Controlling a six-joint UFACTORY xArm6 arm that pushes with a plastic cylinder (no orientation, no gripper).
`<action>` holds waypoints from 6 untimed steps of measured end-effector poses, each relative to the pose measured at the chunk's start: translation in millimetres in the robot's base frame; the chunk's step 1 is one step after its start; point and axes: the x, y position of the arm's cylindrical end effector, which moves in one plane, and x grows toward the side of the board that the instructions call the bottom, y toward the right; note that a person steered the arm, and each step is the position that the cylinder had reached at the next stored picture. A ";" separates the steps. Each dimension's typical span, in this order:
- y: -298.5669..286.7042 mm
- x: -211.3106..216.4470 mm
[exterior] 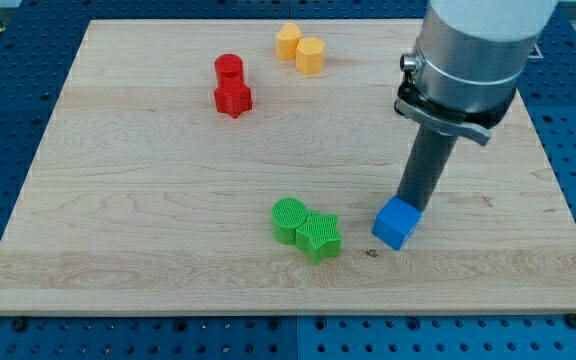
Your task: Move the blue cube to the right of the green star
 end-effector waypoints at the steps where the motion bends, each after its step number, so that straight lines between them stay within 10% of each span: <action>1: 11.2 21.9; 6: -27.5 37.8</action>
